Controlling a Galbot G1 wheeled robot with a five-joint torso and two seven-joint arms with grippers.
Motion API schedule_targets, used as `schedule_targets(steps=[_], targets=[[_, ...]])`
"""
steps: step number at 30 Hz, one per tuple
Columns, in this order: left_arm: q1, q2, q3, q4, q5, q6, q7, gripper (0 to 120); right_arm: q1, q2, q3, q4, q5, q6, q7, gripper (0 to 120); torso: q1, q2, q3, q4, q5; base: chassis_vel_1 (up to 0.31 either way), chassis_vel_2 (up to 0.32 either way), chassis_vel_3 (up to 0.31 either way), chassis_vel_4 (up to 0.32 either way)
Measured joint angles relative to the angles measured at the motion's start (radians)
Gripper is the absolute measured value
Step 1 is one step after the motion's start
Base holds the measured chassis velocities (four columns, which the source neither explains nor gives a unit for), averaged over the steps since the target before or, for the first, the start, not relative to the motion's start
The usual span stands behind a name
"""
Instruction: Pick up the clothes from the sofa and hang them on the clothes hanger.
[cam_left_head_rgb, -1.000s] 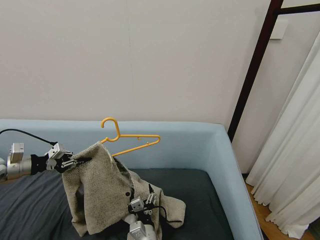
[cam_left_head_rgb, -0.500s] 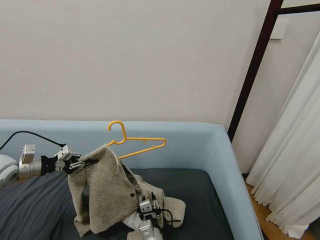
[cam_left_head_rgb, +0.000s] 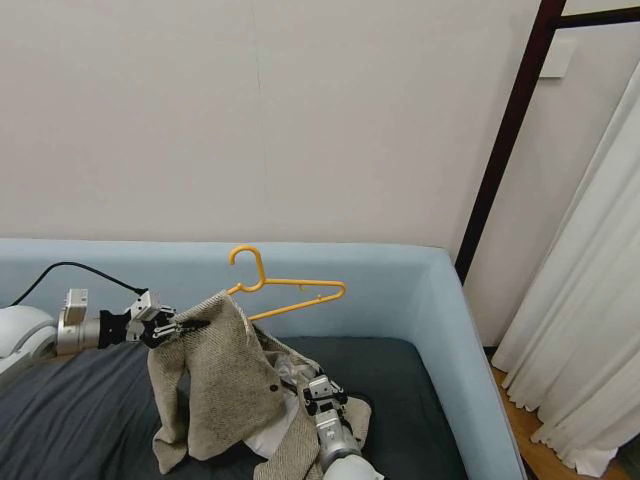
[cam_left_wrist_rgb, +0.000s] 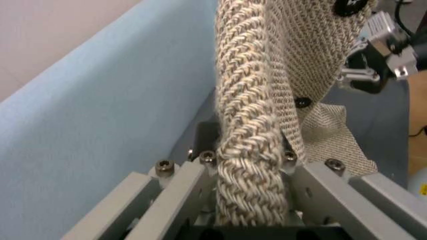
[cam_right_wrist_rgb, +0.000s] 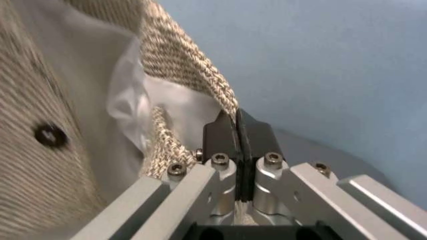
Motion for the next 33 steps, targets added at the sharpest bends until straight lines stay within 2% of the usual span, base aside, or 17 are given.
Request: schedule_targets(steps=[4, 7, 8, 12, 16, 24, 33], targets=[[-0.014, -0.008, 0.007, 0.019, 0.004, -0.021, 0.028, 6, 0.018, -0.055, 0.069, 0.063, 0.067, -0.003, -0.139, 0, 0.0, 0.0, 0.0, 0.0, -0.0002, 0.0, 0.0, 0.0, 0.0], [-0.015, -0.015, 0.007, 0.038, 0.012, -0.043, 0.065, 6, 0.046, -0.128, 0.16, 0.149, 0.216, -0.083, -0.243, 0, 0.0, 0.0, 0.0, -0.0001, -0.0002, 0.0, 0.0, 0.0, 0.0], [-0.015, -0.015, 0.007, 0.038, 0.012, -0.043, 0.065, 6, 0.046, -0.128, 0.16, 0.149, 0.216, -0.083, -0.243, 0, 0.0, 0.0, 0.0, -0.0001, -0.0002, 0.0, 0.0, 0.0, 0.0], [-0.015, -0.032, 0.004, 0.058, 0.03, -0.054, 0.088, 6, 0.085, -0.206, 0.283, 0.211, 0.438, -0.183, -0.331, 0, 0.0, 0.0, 0.0, 0.0, -0.0002, 0.0, 0.0, 0.0, 0.0], [-0.019, -0.039, 0.004, 0.064, 0.044, -0.058, 0.094, 5, 0.089, -0.245, 0.367, 0.229, 0.528, -0.216, -0.427, 0, 0.0, 0.0, 0.0, -0.0002, -0.0002, 0.0, 0.0, 0.0, 0.0], [-0.042, -0.038, 0.005, 0.055, 0.042, -0.058, 0.116, 5, 0.094, -0.255, 0.451, 0.212, 0.629, -0.244, -0.443, 0, 0.0, 0.0, 0.0, 0.0, -0.0002, 0.0, 0.0, 0.0, 0.0], [-0.041, -0.033, 0.005, 0.049, 0.043, -0.058, 0.121, 5, 0.116, -0.248, 0.476, 0.178, 0.645, -0.256, -0.46, 0, 0.0, 0.0, 0.0, 0.0, -0.0003, 0.0, 0.0, 0.0, 0.0]])
